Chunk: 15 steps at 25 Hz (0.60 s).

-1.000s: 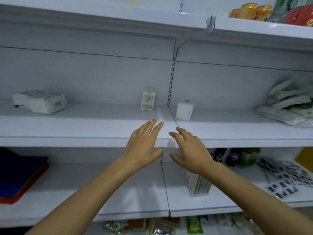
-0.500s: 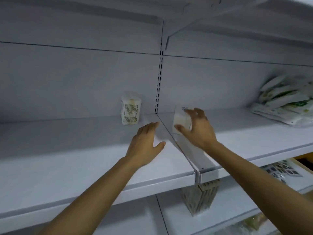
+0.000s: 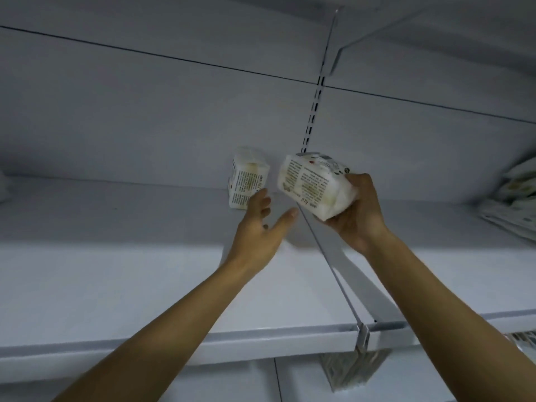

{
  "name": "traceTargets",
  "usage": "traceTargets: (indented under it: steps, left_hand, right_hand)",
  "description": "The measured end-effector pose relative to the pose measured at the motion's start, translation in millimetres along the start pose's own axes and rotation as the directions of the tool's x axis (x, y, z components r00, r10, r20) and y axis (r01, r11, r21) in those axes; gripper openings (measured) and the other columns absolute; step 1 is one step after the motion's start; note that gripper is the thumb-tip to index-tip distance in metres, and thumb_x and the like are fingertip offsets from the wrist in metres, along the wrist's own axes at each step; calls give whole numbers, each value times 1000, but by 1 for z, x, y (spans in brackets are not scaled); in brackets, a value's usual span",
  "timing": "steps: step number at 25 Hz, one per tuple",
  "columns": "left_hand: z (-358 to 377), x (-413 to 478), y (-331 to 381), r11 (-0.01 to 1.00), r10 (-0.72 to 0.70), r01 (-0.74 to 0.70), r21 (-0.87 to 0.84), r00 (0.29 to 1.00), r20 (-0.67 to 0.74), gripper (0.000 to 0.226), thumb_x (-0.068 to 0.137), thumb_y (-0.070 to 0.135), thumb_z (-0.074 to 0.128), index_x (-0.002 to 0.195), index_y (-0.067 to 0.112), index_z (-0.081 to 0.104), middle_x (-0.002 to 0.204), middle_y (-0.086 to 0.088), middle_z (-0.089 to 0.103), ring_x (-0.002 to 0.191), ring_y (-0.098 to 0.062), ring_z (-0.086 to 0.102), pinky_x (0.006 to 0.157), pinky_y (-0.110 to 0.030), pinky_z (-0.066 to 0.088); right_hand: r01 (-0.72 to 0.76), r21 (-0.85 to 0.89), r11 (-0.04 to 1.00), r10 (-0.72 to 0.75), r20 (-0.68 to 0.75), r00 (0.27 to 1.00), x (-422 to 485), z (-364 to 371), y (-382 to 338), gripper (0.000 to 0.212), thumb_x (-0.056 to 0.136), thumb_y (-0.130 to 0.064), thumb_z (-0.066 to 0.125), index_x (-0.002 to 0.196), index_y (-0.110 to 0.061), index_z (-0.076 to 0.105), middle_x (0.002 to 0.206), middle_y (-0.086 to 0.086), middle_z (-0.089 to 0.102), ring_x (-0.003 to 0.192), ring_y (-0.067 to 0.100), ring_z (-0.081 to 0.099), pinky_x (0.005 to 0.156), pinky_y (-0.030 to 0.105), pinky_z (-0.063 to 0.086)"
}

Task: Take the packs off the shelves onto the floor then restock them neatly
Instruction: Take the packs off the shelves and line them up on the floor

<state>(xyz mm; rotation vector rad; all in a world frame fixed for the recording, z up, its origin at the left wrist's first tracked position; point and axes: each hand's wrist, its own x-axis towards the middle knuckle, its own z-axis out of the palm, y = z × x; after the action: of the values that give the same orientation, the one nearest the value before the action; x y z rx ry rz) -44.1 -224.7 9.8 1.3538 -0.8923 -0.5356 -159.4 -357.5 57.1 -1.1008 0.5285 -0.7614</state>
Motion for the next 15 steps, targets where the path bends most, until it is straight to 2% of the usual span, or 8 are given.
traceTargets:
  steps: [2,4,6,8,10,12,14,15]
  left_hand:
    - [-5,0,7,970,-75,81,-228,996,39,67,79,54,62,138,29,44,127,16,60,119,-4,55,99,-28,43]
    - [-12,1,9,902,-85,95,-421,995,44,65,76,55,64,132,23,53,118,4,69,111,-14,64,92,-31,52]
    - [-22,5,7,821,-130,81,-565,990,-48,62,76,45,73,128,15,56,115,-7,70,106,-23,67,86,-37,56]
    - [-33,8,6,831,-155,4,-556,962,-224,59,72,32,77,123,9,57,112,-12,70,101,-26,69,82,-42,57]
    - [-39,10,3,893,-117,-81,-443,908,-402,63,72,20,83,125,9,51,113,-10,68,97,-23,70,75,-39,60]
    - [-42,11,1,941,-72,-120,-316,842,-534,74,70,14,84,131,20,42,115,1,65,99,-14,68,79,-36,59]
    - [-41,11,-3,990,1,-82,-117,824,-566,87,69,17,86,138,29,35,125,8,59,106,-8,63,91,-33,54]
    - [-39,12,-6,998,40,-54,-11,846,-532,94,68,22,86,143,31,29,132,9,54,113,-6,58,97,-31,50]
  right_hand:
    - [-82,86,993,63,204,977,-9,17,6,50,87,-37,35,123,-12,60,115,13,66,99,28,64,65,32,55]
    - [-179,13,984,167,305,938,-12,31,23,51,80,-39,38,114,-13,66,108,13,68,91,28,66,64,32,56]
    - [-221,-164,961,262,308,915,-9,39,40,47,83,-36,38,112,-12,67,106,16,68,87,27,65,68,35,55]
    - [-188,-378,907,283,215,935,-4,45,49,37,92,-32,38,108,-13,66,100,14,68,83,25,66,71,38,56]
    - [-69,-596,800,154,92,984,6,50,52,25,95,-28,46,100,-16,67,96,7,71,85,22,68,75,40,57]
    - [139,-710,691,-138,59,989,20,60,47,16,92,-26,57,102,-16,64,102,1,68,90,15,65,76,32,55]
    - [342,-775,532,-412,115,904,40,71,39,28,88,-28,64,114,-19,59,116,0,58,100,14,59,78,24,47]
    - [395,-809,435,-484,160,860,54,77,34,38,87,-31,66,122,-20,56,125,2,51,109,17,55,84,26,44]
